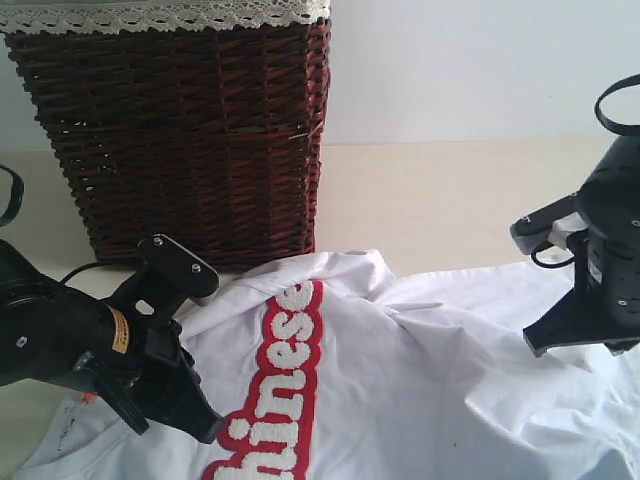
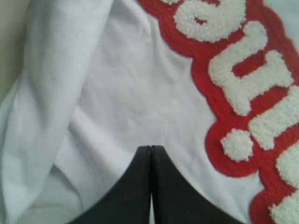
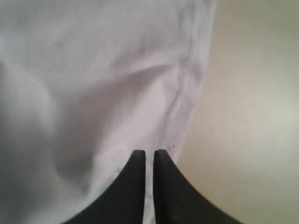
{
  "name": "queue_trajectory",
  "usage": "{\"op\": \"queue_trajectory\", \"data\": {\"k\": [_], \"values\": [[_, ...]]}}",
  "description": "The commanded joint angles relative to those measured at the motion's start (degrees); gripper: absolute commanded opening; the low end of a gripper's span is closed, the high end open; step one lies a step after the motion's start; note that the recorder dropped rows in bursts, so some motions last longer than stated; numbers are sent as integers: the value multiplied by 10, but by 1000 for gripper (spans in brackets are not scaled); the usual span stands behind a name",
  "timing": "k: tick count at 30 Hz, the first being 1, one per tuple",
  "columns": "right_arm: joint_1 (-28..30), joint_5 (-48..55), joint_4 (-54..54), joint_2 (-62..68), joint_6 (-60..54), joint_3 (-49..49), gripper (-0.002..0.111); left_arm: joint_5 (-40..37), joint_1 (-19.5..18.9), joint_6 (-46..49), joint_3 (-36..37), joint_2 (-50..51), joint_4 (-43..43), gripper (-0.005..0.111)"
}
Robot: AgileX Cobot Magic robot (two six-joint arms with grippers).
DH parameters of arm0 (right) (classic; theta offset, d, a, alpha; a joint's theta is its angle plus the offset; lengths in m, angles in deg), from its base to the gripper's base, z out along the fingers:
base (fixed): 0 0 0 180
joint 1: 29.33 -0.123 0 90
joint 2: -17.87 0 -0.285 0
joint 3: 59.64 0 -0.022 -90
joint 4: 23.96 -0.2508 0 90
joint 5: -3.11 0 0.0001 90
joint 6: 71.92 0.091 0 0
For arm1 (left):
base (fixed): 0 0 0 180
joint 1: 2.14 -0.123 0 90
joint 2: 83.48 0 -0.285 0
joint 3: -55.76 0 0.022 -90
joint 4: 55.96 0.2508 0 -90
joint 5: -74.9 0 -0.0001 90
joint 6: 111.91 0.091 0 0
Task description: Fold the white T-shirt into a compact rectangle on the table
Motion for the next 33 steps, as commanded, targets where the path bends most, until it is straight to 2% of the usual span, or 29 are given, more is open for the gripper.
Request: {"op": "queue_trajectory", "data": {"k": [1,5,10,14,18,24,33], "values": [[56,-97,-79,34,-59,-5,6,-1,3,2,-2,-4,-1,0],[85,-101,-150,91,-138,-26,6,1,3,2,-2,-4,-1,0],[96,-98,-150,142,-140,-62,6,1,3,2,-2,-4,-1,0],[96,-112,-104,172,-125,-87,6,2,3,2,-2,-4,-1,0],[102,-83,-58,208,-85,-140,6,2,3,2,-2,-4,-1,0],[144,-75,-73,230,-90,-213,6,1,3,2,-2,-4,-1,0],[181,-32,-118,236,-152,-218,6,1,3,1,-2,-4,-1,0]]}}
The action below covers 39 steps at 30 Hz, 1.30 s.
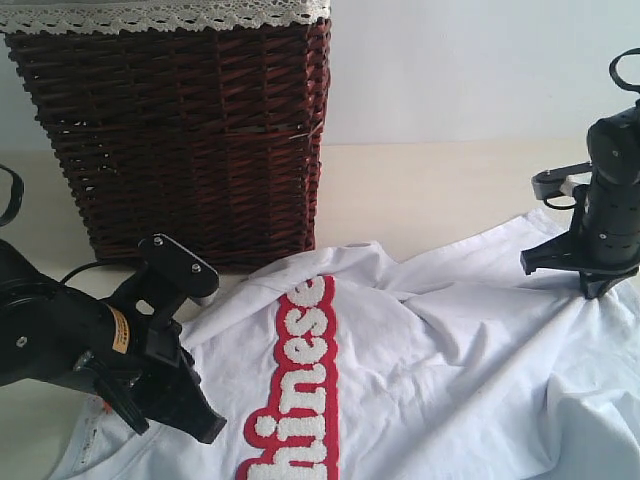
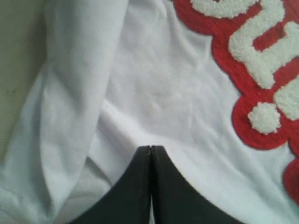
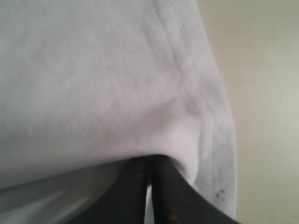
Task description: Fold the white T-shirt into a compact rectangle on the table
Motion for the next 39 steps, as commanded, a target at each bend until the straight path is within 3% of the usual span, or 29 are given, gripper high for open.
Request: {"op": "queue_trajectory", "data": {"k": [1,8,13,25,32,36,39], "values": [[10,30,-7,18,-18,6,6,0,3,-1,-2,-4,-1,0],[10,65,-28,-14,-48,6,6,37,7,-3,4,3,-16,0],[31,135,54,-9,-29,37,6,37,22,1,10,27,-16,0],[38,100,43,-76,-8,24,6,44,38,18,10,30,-15,0],[37,69,-116,-133,-131,21,6,-27,99,28,10,23,-15,0],[37,55,-217,-167,-198,21,6,20,144,55,10,15,-15,0],[37,78,-268,-180,-245,27,6,30,154,62,10,15,-15,0]]}}
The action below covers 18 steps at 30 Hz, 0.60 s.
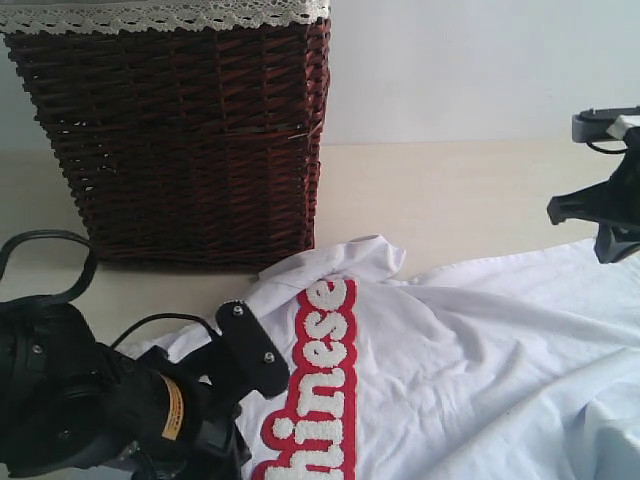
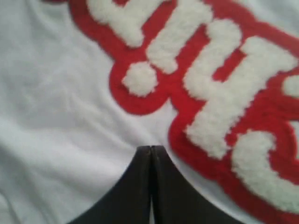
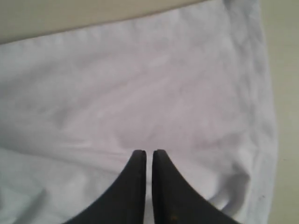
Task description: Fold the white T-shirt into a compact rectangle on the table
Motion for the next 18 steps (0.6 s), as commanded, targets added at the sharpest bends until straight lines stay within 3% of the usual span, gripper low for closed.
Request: {"op": "queue_trajectory", "data": {"k": [1,6,11,18], "values": [[2,20,-75,-23,-69,5,6,16,19,13,1,-4,-5,0],[-4,35,-87,-41,-73,12,6,-72,28,14,2,-1,-27,0],[-43,42,-81,-44,-83,12,6,-139,33,94,5,0,-104,0],[-72,46,-69,-44,-87,12,10,-100,31,147,5,-43,-138,0]]}}
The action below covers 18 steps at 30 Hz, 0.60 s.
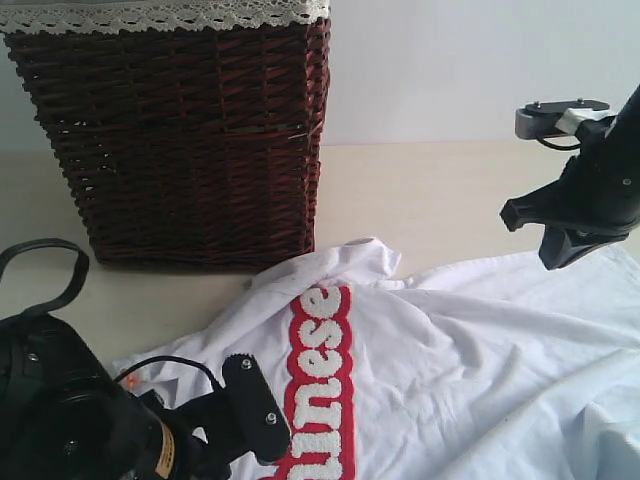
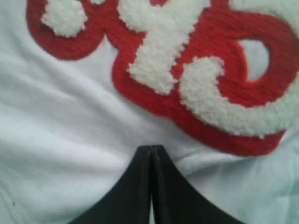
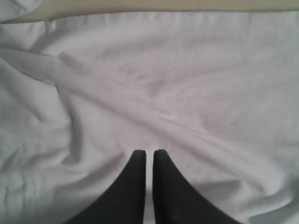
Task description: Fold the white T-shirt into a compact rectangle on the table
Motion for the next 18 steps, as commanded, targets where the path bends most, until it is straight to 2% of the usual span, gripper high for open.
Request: {"op": "queue_trajectory", "data": {"k": [1,2,4,6,8,10,15,18], "values": [[-2,-5,11,-4,-7,1,11,29,-7,7,2,-50,-11,0],[-2,-10,11,-4,-7,1,11,39,-10,7,2,-59,-11,0],[-2,-12,30,-1,-7,4,11,130,-36,-22,2,-70,-21,0],[-2,-27,82,7,20,27,11,182,-44,-51,2,-56,-28,0],[-2,-50,176,15,122,49,11,174,-44,-47,2,-31,-24,0],[-1,-49,255,19,207,59,11,135,-44,-38,2,-6,-24,0],[19,-53,246,51,210,71,10,121,-47,-37,2,20,-11,0],[21,-56,246,85,210,71,10,136,-62,-37,2,26,-10,0]]}}
